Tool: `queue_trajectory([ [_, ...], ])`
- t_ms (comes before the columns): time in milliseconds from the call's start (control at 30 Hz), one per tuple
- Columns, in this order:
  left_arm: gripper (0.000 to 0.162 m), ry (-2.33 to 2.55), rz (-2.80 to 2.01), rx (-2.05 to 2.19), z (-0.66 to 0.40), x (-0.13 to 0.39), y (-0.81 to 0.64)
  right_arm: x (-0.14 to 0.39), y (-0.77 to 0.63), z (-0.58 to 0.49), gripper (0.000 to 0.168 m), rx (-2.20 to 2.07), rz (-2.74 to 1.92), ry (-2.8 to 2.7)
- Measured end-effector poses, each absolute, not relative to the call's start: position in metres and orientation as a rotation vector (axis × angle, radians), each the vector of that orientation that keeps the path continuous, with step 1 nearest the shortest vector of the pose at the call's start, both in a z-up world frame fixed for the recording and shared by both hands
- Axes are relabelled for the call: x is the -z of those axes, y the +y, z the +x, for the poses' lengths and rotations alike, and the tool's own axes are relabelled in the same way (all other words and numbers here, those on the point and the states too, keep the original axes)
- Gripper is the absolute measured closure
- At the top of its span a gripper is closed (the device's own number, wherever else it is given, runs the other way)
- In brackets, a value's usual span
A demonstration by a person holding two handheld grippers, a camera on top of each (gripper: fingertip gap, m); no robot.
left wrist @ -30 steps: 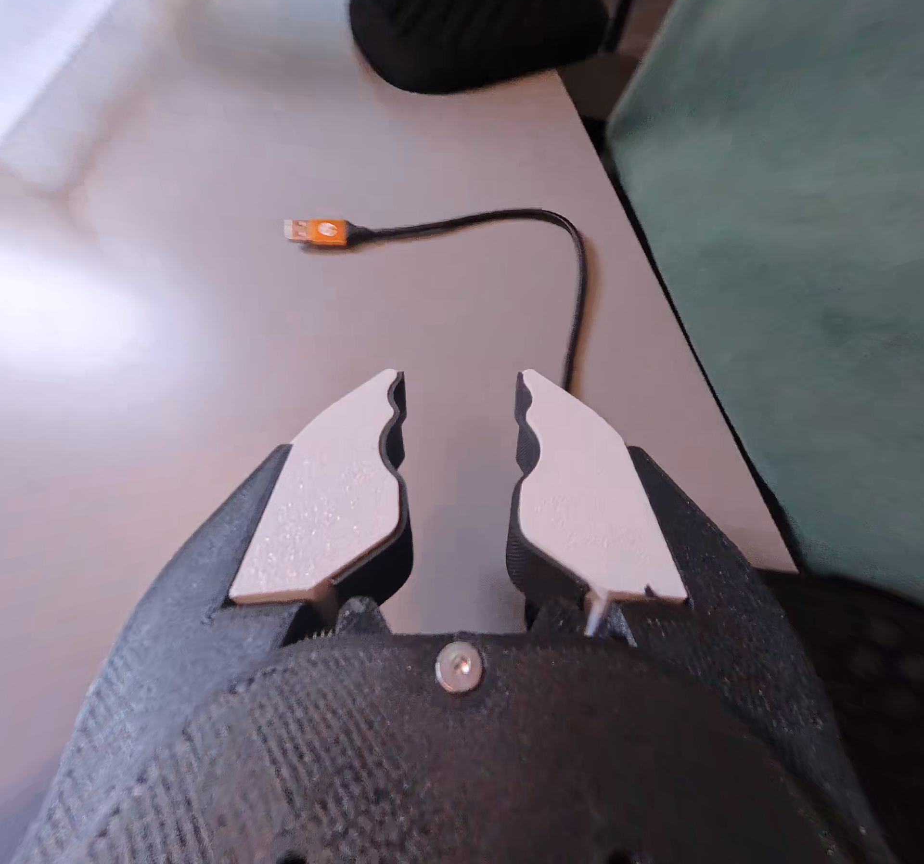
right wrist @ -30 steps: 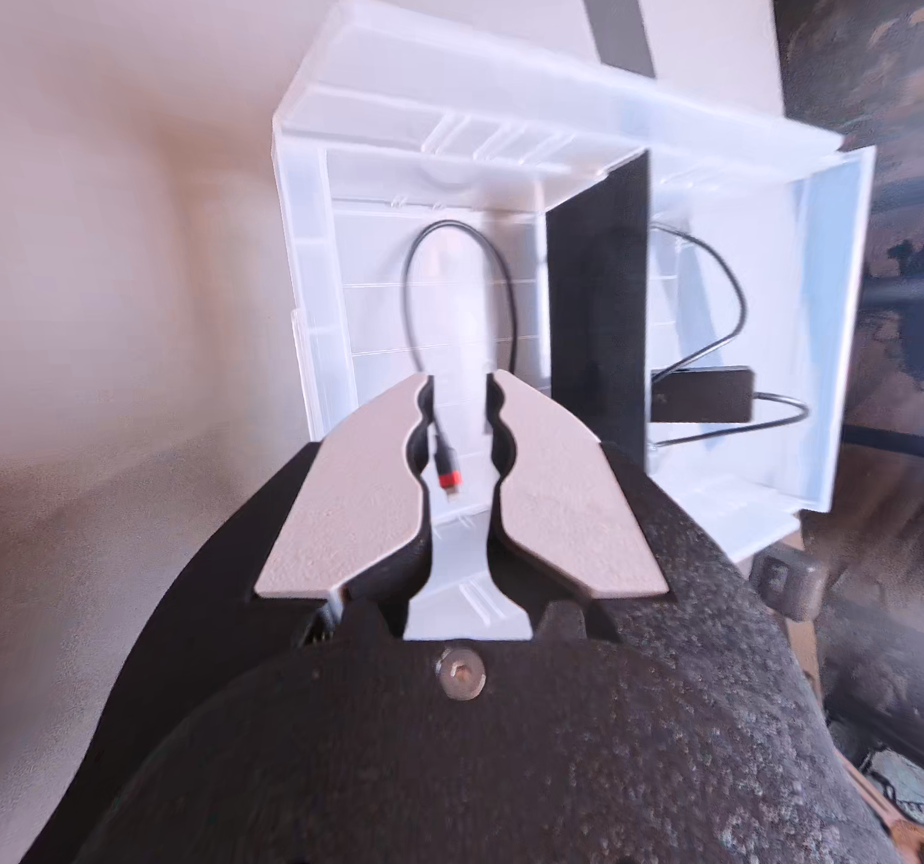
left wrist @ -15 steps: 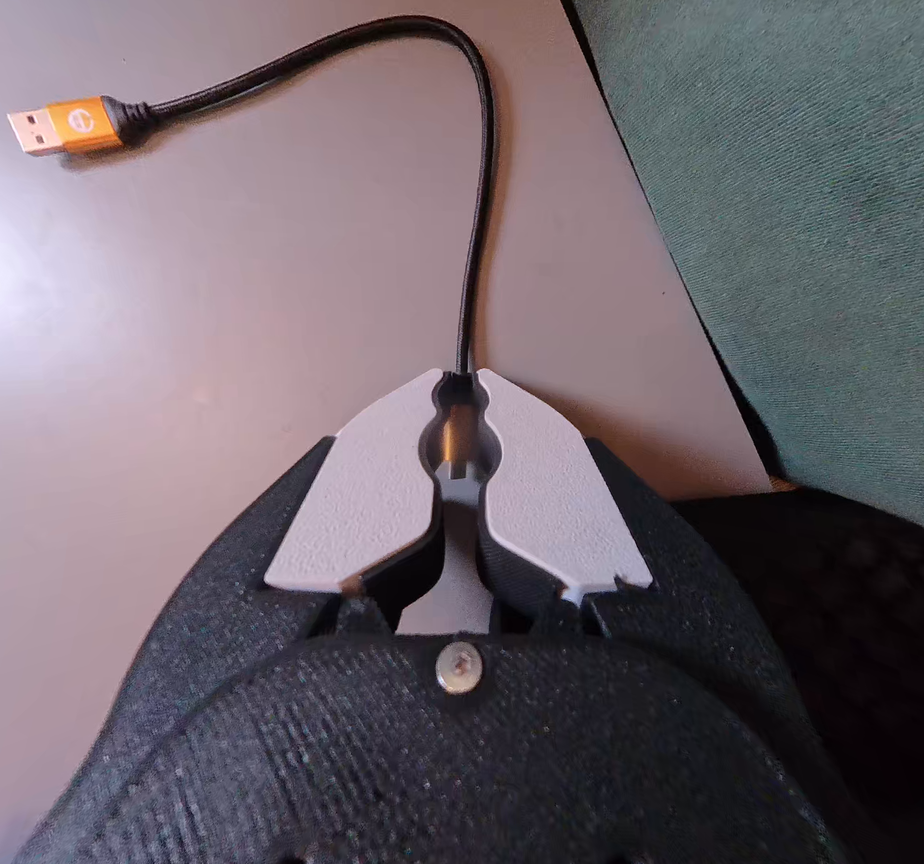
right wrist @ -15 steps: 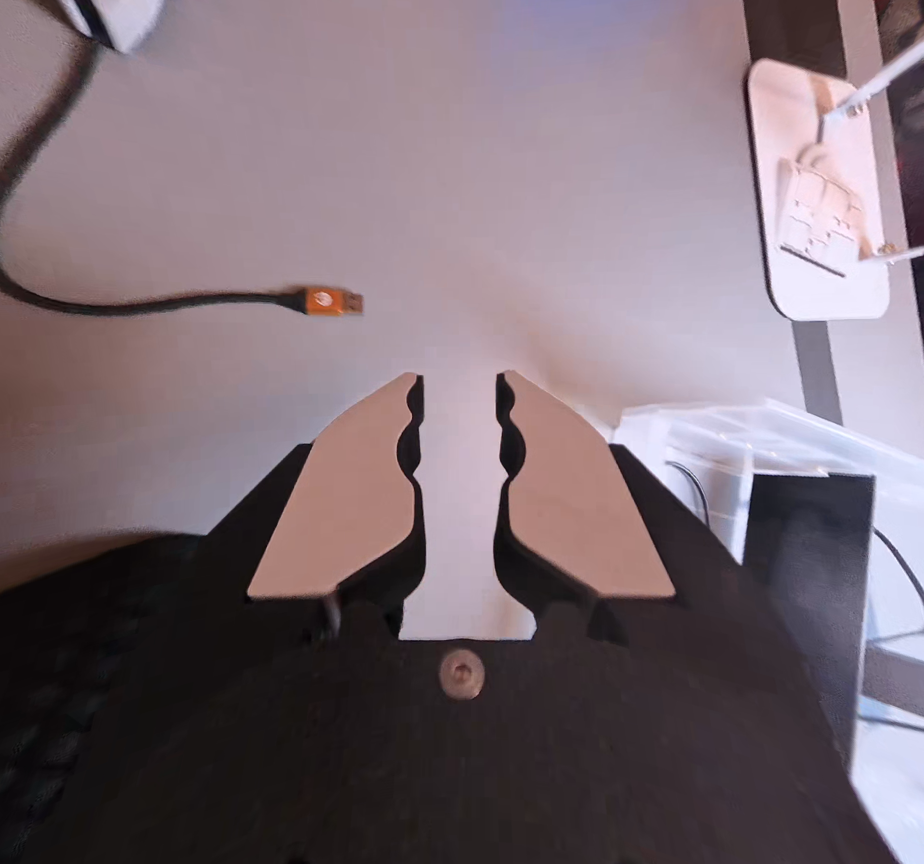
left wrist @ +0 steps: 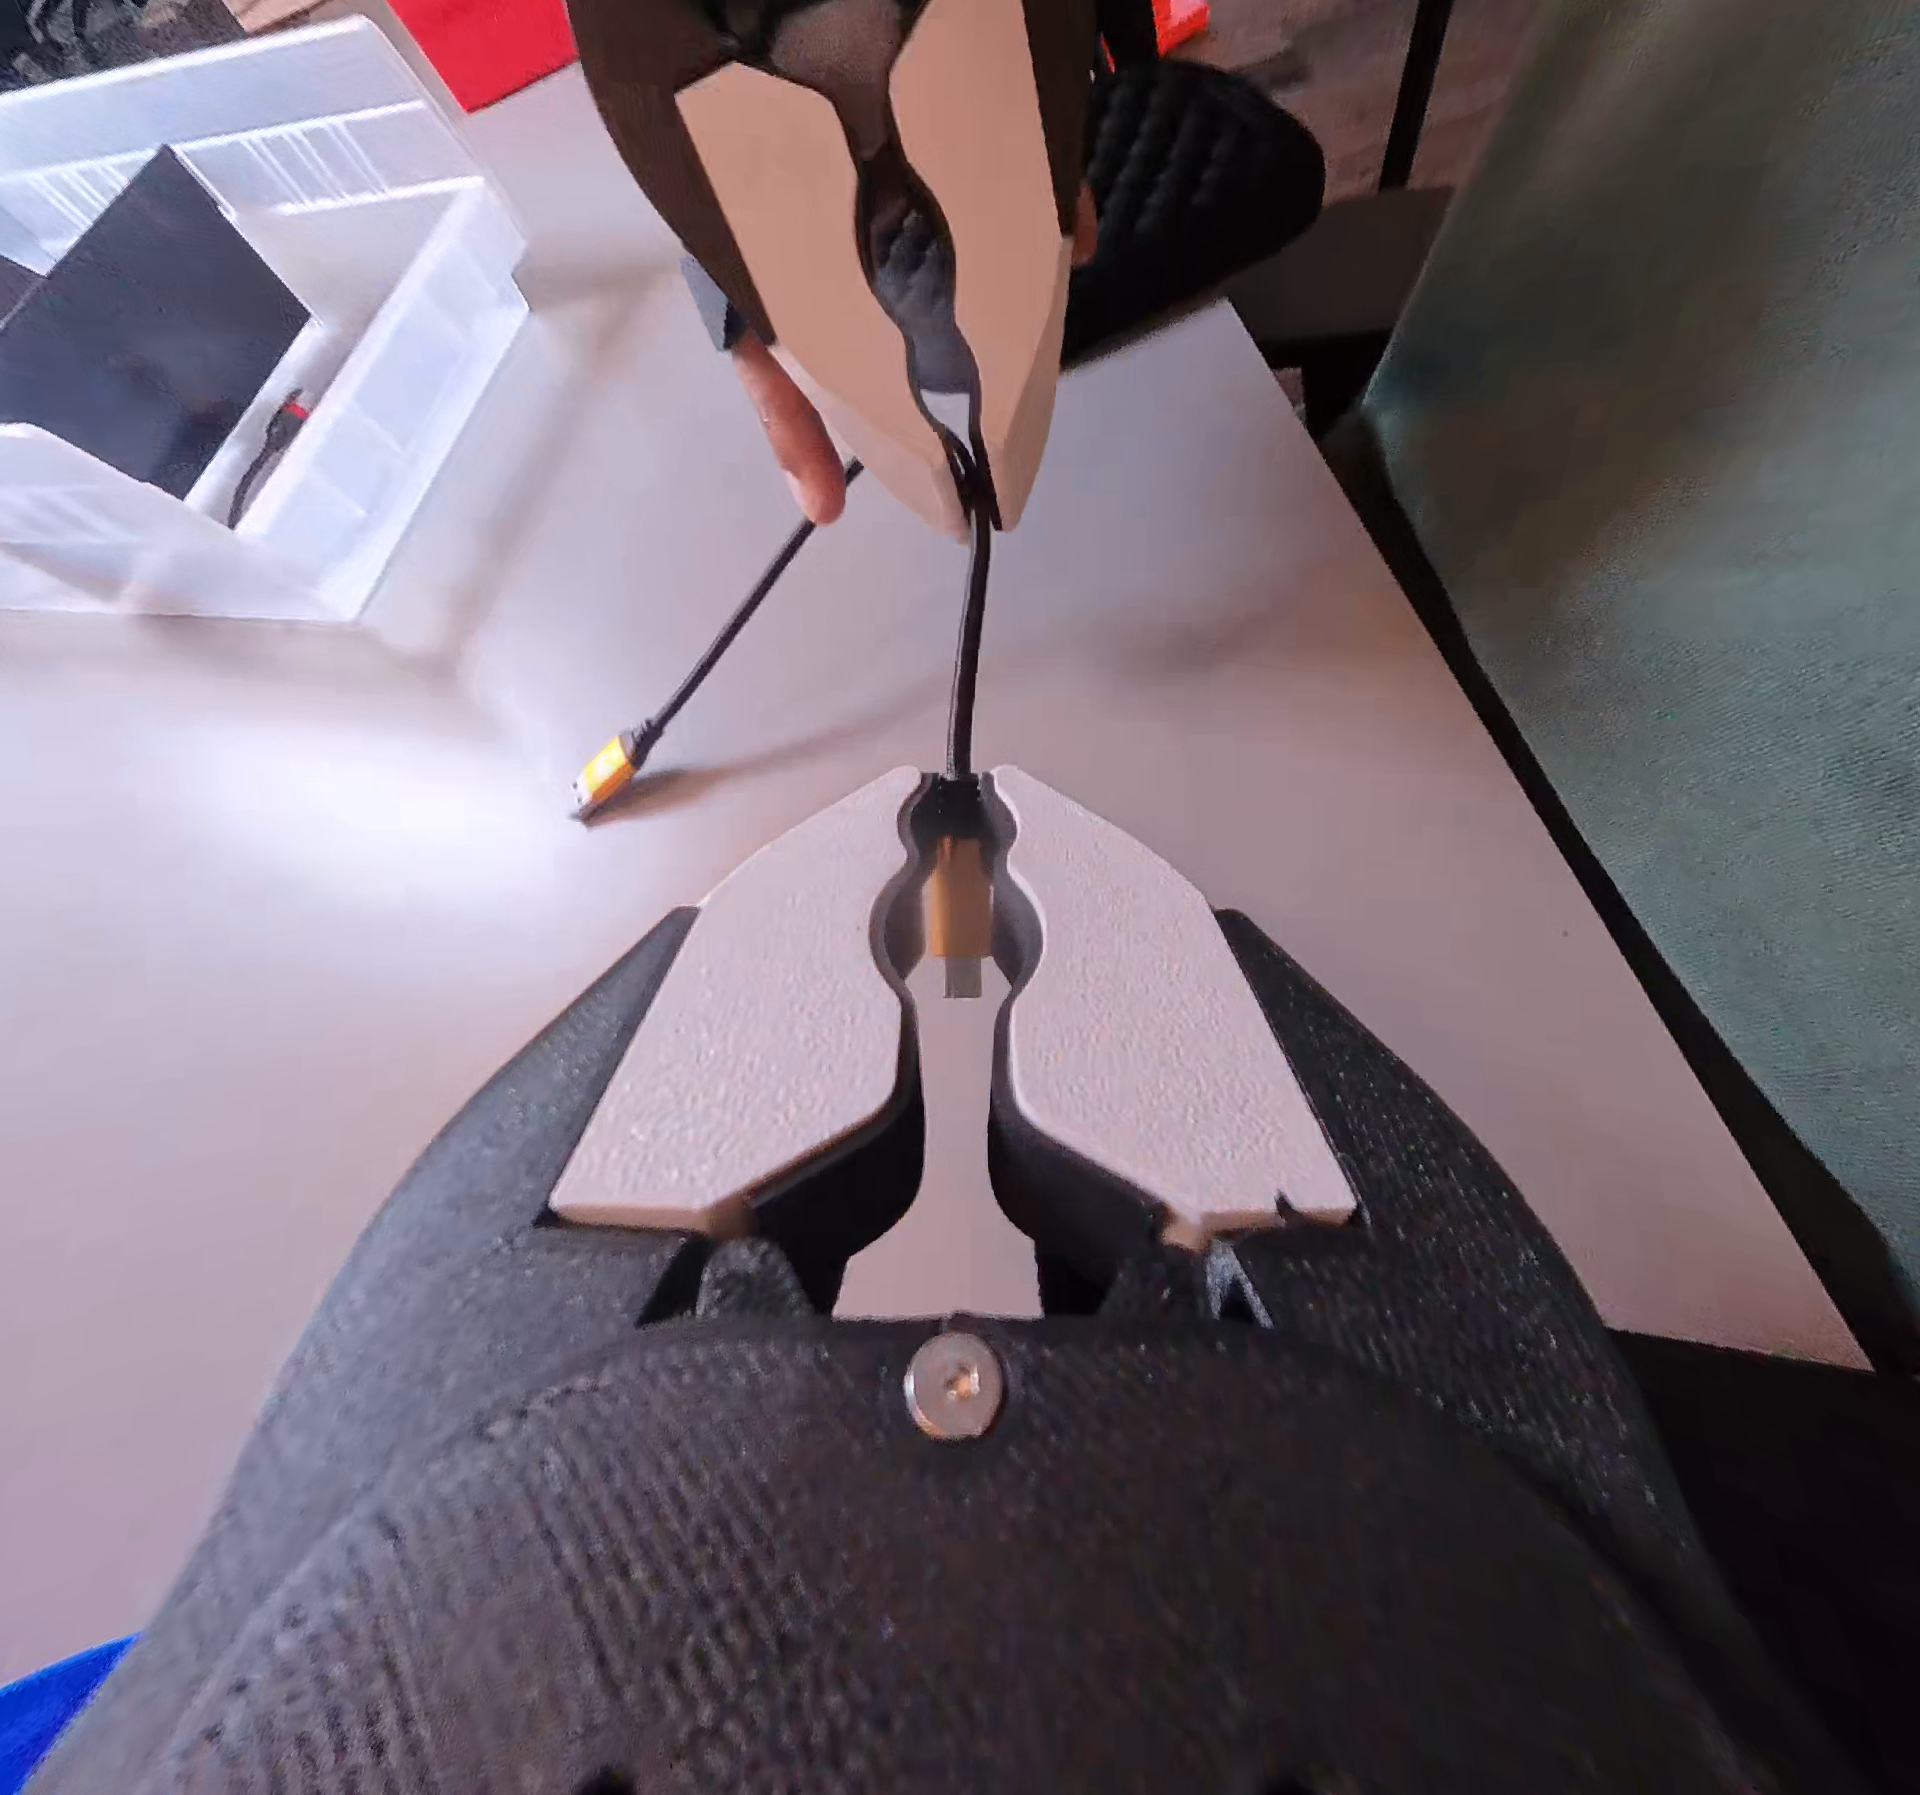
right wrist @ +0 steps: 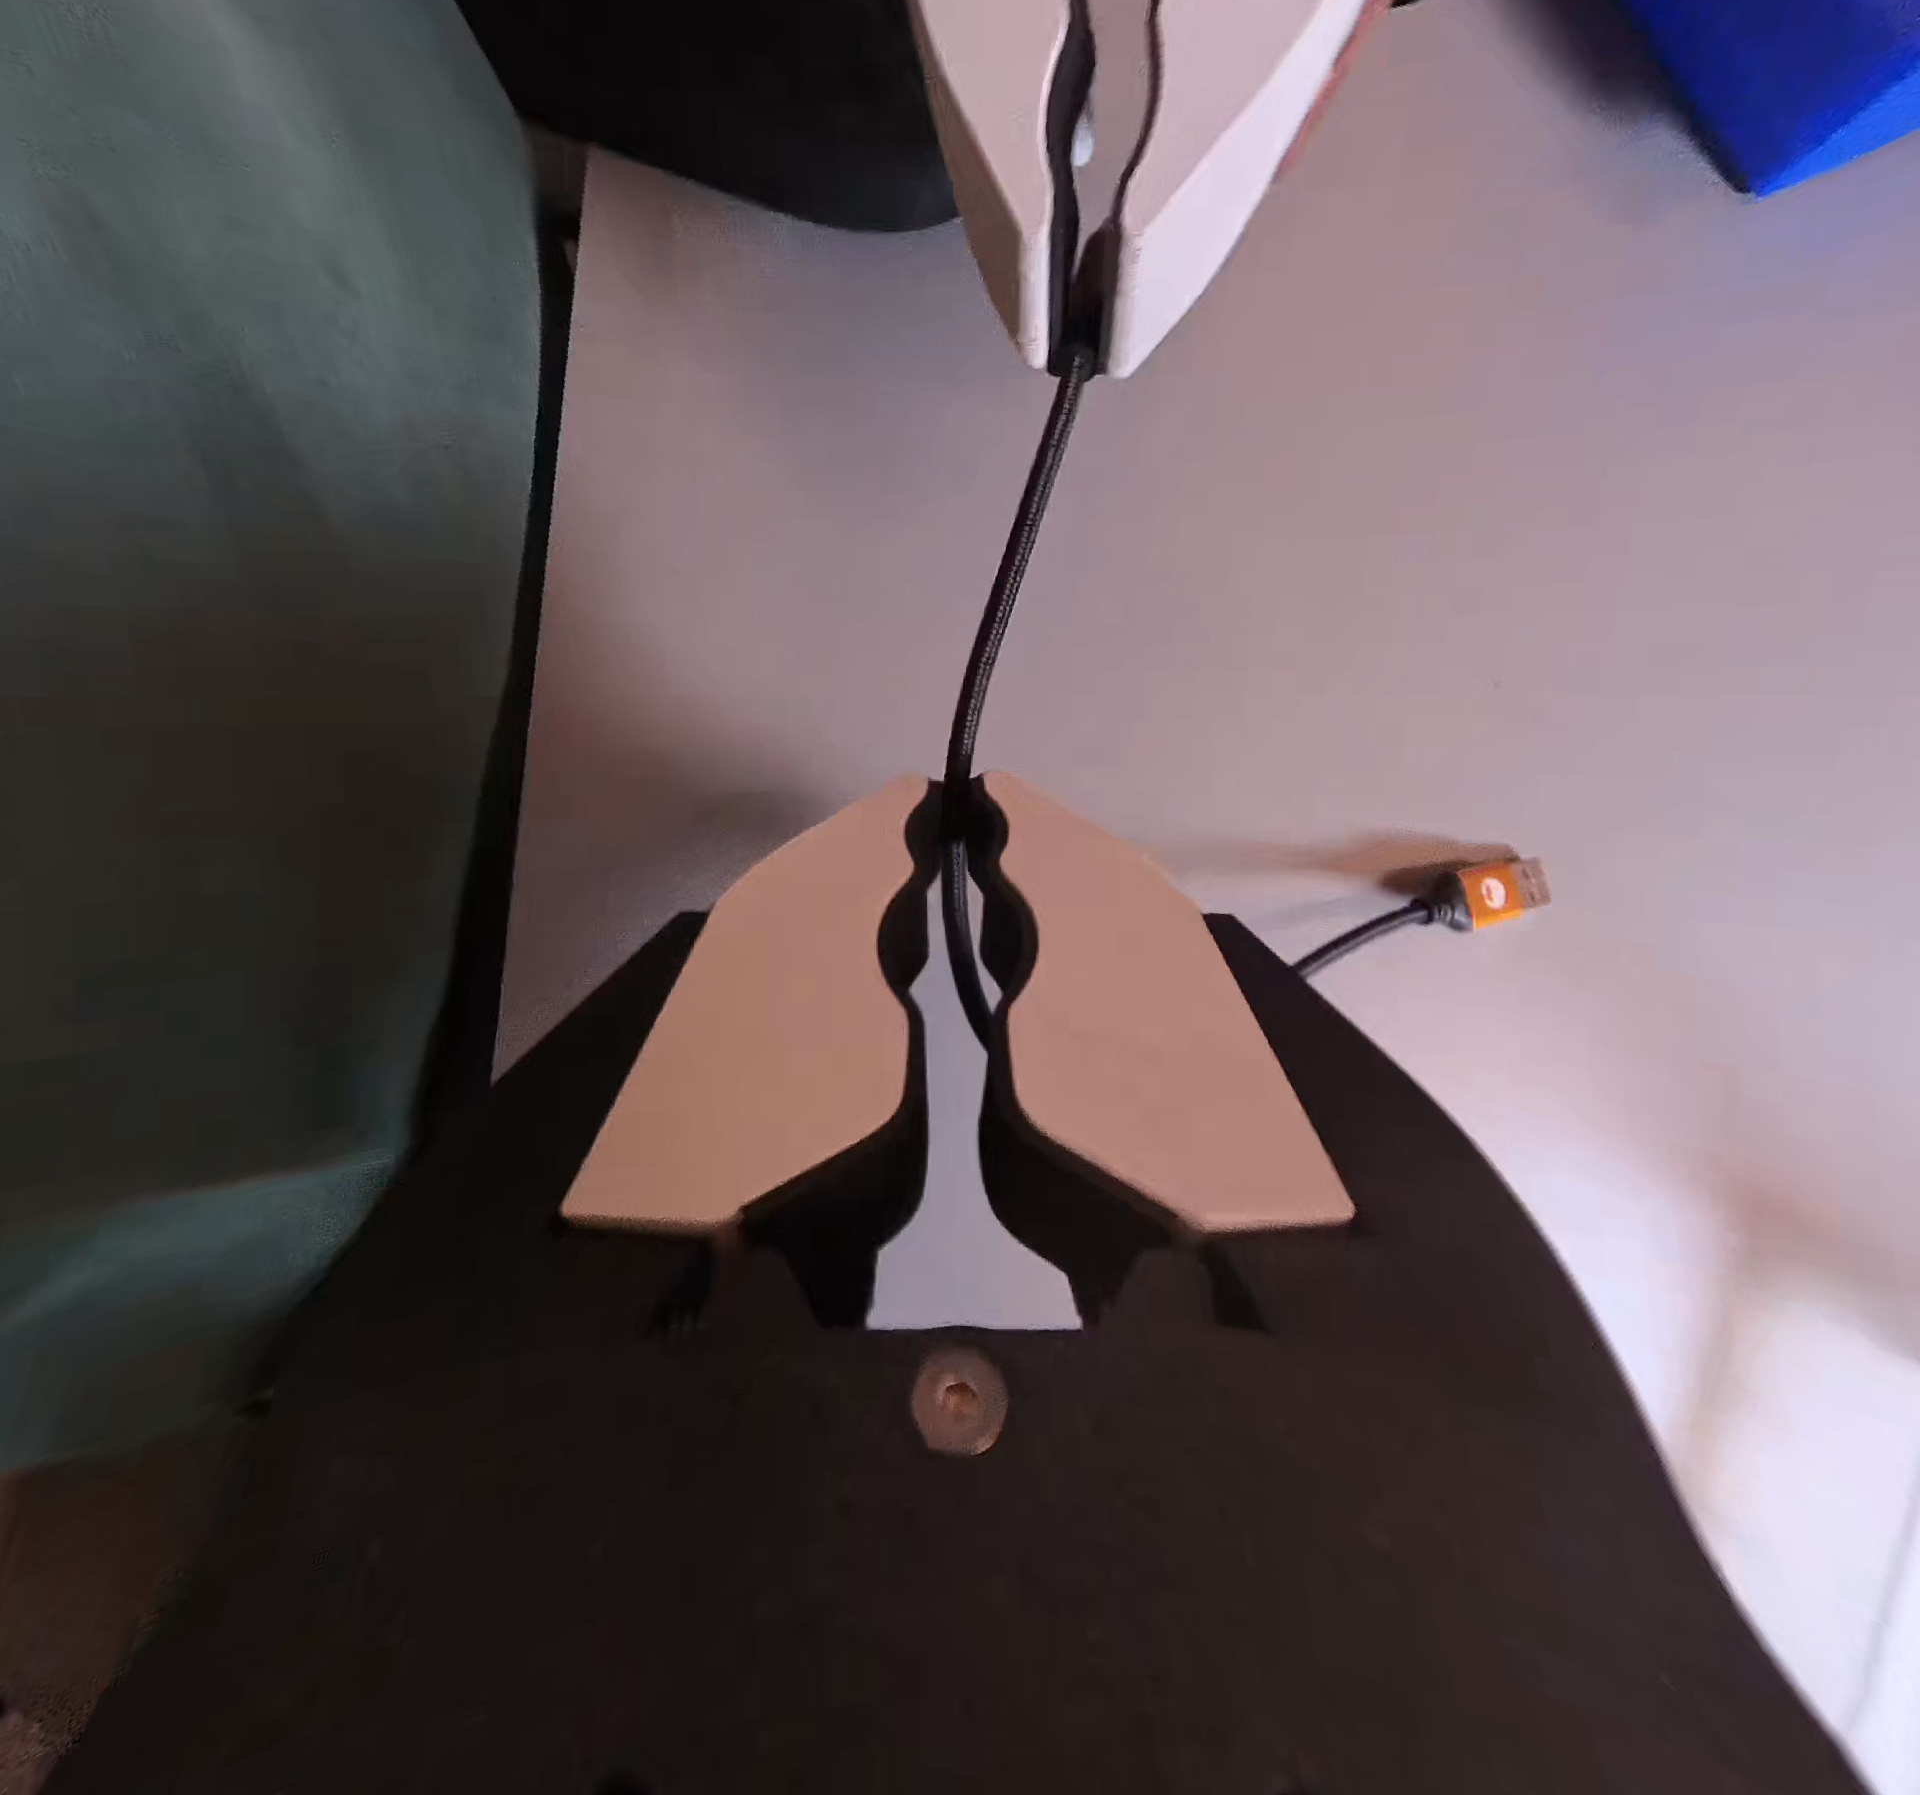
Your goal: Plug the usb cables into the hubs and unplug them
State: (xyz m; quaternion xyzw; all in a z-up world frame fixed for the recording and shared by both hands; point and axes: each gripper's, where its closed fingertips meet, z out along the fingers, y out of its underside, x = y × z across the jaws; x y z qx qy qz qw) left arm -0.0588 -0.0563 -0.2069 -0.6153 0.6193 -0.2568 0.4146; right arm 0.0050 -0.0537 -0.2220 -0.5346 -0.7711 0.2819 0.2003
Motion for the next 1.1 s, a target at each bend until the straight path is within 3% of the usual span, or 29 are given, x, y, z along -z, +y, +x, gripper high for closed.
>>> queue_trajectory([
  [133,0.152,1.469,-1.476,0.626,-0.061,0.193,-0.047,0.195,-0.04,0.005,0.164,-0.705,-1.423,-2.119],
  [200,0.128,1.334,-1.452,0.604,-0.068,0.176,-0.032,0.173,-0.019,0.011,0.165,-0.625,-1.408,-2.075],
  [233,0.124,1.243,-1.443,0.612,-0.073,0.165,-0.023,0.157,-0.007,0.015,0.164,-0.587,-1.4,-2.041],
  [367,0.125,0.936,-1.416,0.626,-0.107,0.133,0.008,0.088,0.058,0.038,0.165,-0.374,-1.339,-1.859],
  [533,0.127,0.882,-1.439,0.547,-0.12,0.139,0.022,0.042,0.132,0.069,0.164,-0.212,-1.339,-1.689],
  [667,0.128,0.947,-1.467,0.493,-0.113,0.153,0.023,0.074,0.183,0.092,0.164,-0.231,-1.455,-1.631],
  [900,0.13,0.945,-1.507,0.492,-0.115,0.164,0.028,0.205,0.233,0.155,0.164,-0.165,-1.833,-1.721],
  [1100,0.132,0.953,-1.557,0.492,-0.116,0.177,0.033,0.228,0.233,0.184,0.164,0.021,-1.981,-1.836],
])
